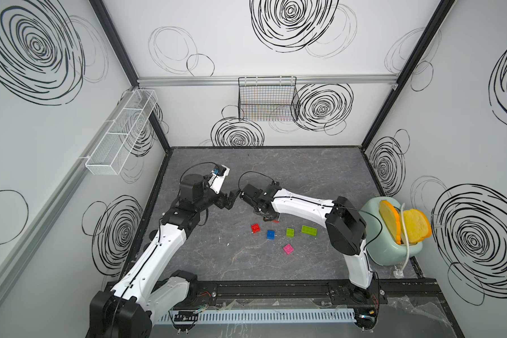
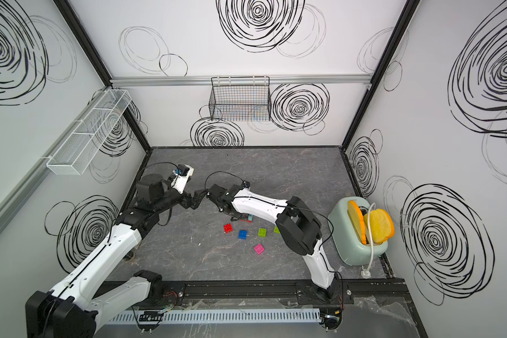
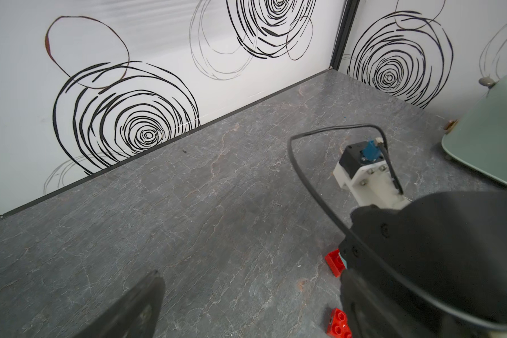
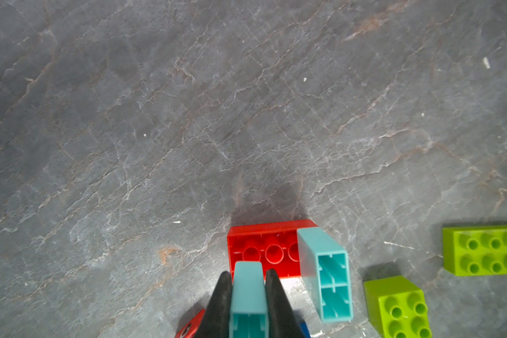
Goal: Assemble a giraffe with lego
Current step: Assemble the lego brick with the lego brick.
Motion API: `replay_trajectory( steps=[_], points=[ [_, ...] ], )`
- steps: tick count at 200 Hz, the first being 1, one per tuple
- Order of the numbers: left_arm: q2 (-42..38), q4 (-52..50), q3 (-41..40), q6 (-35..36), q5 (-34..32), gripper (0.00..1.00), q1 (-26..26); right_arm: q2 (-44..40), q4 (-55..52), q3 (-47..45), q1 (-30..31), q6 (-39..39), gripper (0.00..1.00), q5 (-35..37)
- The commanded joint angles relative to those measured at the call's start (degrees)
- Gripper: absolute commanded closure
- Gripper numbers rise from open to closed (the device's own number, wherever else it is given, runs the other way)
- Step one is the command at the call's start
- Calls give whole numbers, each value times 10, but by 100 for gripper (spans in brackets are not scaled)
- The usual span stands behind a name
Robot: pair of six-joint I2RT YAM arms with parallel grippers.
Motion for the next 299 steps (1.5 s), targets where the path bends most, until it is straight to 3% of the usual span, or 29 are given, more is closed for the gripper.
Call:
replay_trajectory(
  steps=[1,232,299],
  points=[
    [-4,24,-1,-5,1,2,-1,17,-22,5,-7,-2,100,12],
    [-3,20,1,1,-10,2,-16,56,-1,34,-12,-30,100,6],
    [0,20,3,1,-10,2,-17,64,9,-8,-10,-18,100,-26]
  ],
)
